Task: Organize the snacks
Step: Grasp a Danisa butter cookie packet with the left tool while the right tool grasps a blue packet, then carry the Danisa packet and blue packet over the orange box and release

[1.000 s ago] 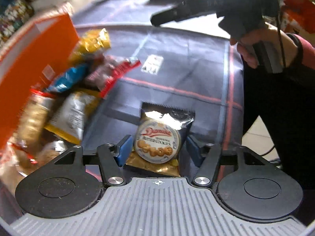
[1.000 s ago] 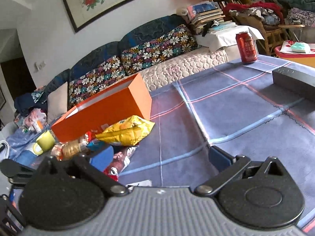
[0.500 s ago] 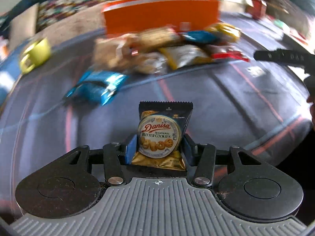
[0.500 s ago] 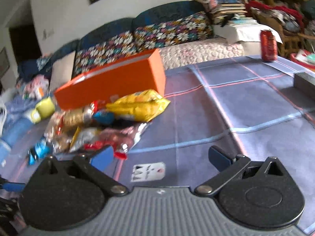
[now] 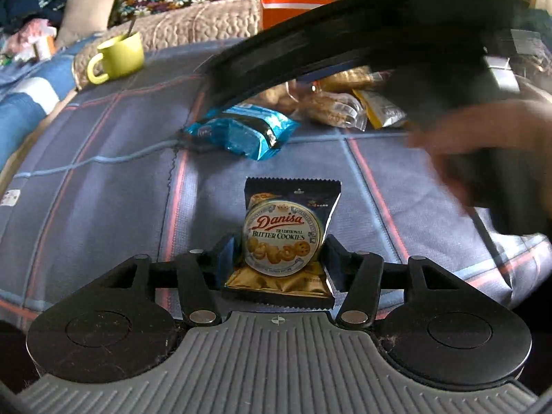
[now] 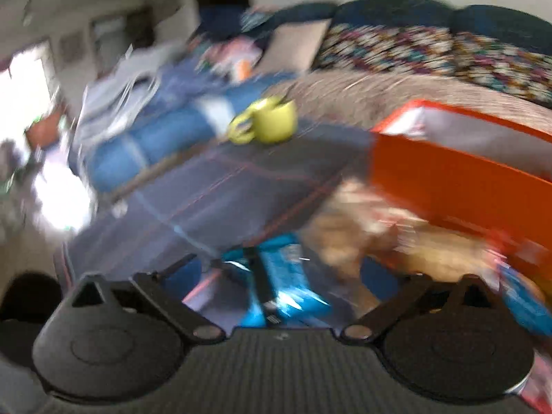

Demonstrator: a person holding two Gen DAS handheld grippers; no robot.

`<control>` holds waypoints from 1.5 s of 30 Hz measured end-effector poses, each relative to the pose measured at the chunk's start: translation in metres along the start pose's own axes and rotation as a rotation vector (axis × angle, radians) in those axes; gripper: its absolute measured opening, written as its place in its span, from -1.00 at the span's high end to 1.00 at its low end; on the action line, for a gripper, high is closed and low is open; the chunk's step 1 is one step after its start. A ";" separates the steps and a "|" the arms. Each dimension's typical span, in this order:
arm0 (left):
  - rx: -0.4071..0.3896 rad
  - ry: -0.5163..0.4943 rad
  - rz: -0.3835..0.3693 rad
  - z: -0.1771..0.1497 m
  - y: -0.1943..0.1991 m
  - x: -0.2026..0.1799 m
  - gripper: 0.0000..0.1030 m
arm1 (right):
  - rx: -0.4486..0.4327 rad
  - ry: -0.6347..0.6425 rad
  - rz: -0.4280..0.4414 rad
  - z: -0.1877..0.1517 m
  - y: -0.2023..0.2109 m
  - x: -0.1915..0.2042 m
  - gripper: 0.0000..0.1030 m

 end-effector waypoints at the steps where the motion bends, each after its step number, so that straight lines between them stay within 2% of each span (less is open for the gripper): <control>1: 0.000 0.002 -0.005 0.000 0.000 0.001 0.61 | 0.026 0.026 0.011 0.004 -0.014 0.004 -0.66; 5: 0.001 0.006 -0.021 0.002 -0.002 0.000 0.60 | 0.139 0.088 0.024 -0.002 -0.052 0.012 -0.01; 9: -0.007 -0.002 -0.023 0.001 -0.003 -0.002 0.57 | 0.110 0.017 0.010 -0.022 -0.022 0.000 0.04; 12: -0.011 -0.010 -0.017 0.000 -0.005 -0.006 0.51 | 0.098 -0.055 -0.062 -0.052 0.024 -0.014 0.09; 14: -0.011 -0.009 -0.019 0.000 -0.006 -0.008 0.50 | 0.095 -0.138 -0.126 -0.082 0.067 -0.028 0.08; 17: -0.012 -0.017 -0.027 0.005 -0.013 -0.018 0.50 | 0.112 -0.195 -0.266 -0.129 0.118 -0.039 0.08; 20: -0.022 -0.031 -0.049 0.014 -0.025 -0.033 0.48 | 0.108 -0.266 -0.398 -0.161 0.154 -0.052 0.07; 22: -0.030 -0.041 -0.056 0.021 -0.036 -0.046 0.48 | 0.076 -0.335 -0.453 -0.176 0.169 -0.067 0.07; 24: -0.025 -0.052 -0.055 0.027 -0.043 -0.056 0.48 | 0.047 -0.389 -0.466 -0.181 0.173 -0.077 0.01; 25: -0.016 -0.050 -0.051 0.029 -0.044 -0.057 0.49 | 0.039 -0.395 -0.468 -0.182 0.173 -0.078 -0.10; 27: -0.002 -0.045 -0.050 0.030 -0.041 -0.053 0.50 | 0.040 -0.382 -0.473 -0.183 0.173 -0.077 -0.55; 28: 0.001 -0.038 -0.046 0.029 -0.037 -0.050 0.36 | 0.058 -0.373 -0.482 -0.184 0.171 -0.075 -0.93; 29: -0.003 -0.036 -0.040 0.027 -0.033 -0.047 0.09 | 0.070 -0.360 -0.493 -0.183 0.167 -0.073 -0.94; 31: -0.029 -0.043 -0.027 0.022 -0.024 -0.042 -0.15 | 0.069 -0.355 -0.492 -0.183 0.167 -0.073 -0.94; 33: -0.044 -0.073 -0.038 0.018 -0.020 -0.044 -0.15 | 0.055 -0.379 -0.490 -0.185 0.169 -0.075 -0.96; 36: -0.023 -0.098 -0.039 0.015 -0.026 -0.050 0.01 | 0.047 -0.404 -0.486 -0.181 0.167 -0.075 -0.97; 40: 0.000 -0.062 -0.063 0.015 -0.031 -0.048 0.10 | 0.054 -0.380 -0.481 -0.179 0.163 -0.072 -0.96; 41: -0.002 -0.066 -0.064 0.015 -0.031 -0.047 0.24 | 0.052 -0.377 -0.482 -0.180 0.163 -0.072 -0.88; 42: -0.005 -0.065 -0.070 0.017 -0.031 -0.045 0.40 | 0.056 -0.369 -0.495 -0.180 0.164 -0.071 -0.66; 43: -0.005 -0.063 -0.082 0.019 -0.030 -0.043 0.71 | 0.067 -0.343 -0.530 -0.178 0.165 -0.068 0.14; 45: 0.030 -0.023 -0.161 0.028 -0.028 -0.033 0.83 | 0.081 -0.326 -0.555 -0.176 0.169 -0.066 0.12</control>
Point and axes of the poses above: each gripper's, at about its wrist camera, not at the fingertips, and y roughly against the way its jaws point, x to its left, z to its top, the point moved 1 cm from there along -y, roughly the way its jaws point, and after that the axes turned 15 degrees about y, right-handed, at the moved point
